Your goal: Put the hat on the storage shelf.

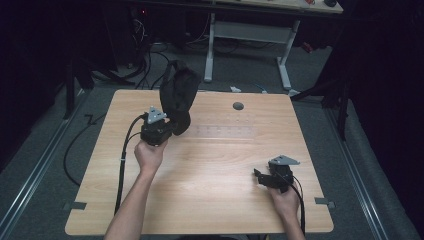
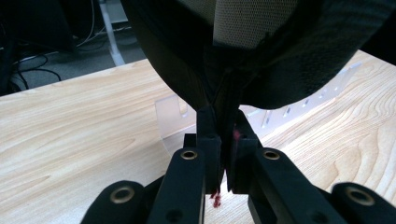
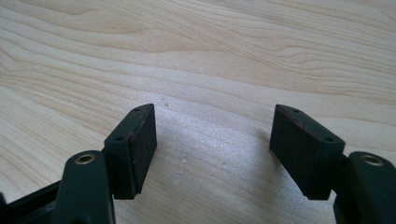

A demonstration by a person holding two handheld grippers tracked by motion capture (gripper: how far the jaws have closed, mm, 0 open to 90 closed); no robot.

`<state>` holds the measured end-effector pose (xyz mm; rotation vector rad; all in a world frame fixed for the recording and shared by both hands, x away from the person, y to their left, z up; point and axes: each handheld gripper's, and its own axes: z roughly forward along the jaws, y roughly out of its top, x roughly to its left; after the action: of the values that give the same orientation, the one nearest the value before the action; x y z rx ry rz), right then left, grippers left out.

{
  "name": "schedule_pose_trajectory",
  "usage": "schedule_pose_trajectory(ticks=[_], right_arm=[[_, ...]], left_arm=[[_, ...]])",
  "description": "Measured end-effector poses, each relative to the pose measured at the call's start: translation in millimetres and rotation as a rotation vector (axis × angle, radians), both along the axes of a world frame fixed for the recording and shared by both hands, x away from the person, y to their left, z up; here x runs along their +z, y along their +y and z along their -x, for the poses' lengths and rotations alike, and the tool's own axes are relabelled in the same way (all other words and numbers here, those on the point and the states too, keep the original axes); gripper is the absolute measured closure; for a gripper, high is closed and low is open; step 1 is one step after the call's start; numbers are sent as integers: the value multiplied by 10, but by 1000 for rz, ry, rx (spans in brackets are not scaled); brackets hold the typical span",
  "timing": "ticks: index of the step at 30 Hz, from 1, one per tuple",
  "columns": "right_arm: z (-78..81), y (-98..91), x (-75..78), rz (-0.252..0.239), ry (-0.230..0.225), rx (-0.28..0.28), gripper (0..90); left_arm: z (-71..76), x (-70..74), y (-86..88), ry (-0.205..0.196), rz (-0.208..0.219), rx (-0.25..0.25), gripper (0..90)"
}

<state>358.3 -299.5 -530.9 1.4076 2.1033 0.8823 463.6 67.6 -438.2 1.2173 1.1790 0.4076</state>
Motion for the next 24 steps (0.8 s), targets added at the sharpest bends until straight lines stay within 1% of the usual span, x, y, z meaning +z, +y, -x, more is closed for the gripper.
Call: schedule_pose_trajectory(ticks=[5,8,10,14,16,17,19,21,24], right_arm=[[1,0,0,0,0,0,320],[4,3,0,-1,2,-2,320],[5,3,-1,1,0,-1,320],[7,4,-1,1,0,-1,320],[7,4,-1,0,1,-2,320],[7,5,-1,0,1,-3,320],[8,5,-1,-1,1,-2,320],[8,5,-1,0,1,-2,320],[9,5,-1,0,1,-3,320]], left_arm=[[-6,-105,-17,31,-7,-3,858],[-2,-164,-35,44,-18,-11,857],[-1,-186,-42,44,-17,-10,855],[-7,-189,-18,60,-3,-7,850],[-16,-194,13,75,10,-1,843],[-20,-198,25,80,24,4,841],[-22,-209,52,92,34,5,835],[-18,-226,67,103,42,7,808],[-7,-232,75,107,43,10,746]])
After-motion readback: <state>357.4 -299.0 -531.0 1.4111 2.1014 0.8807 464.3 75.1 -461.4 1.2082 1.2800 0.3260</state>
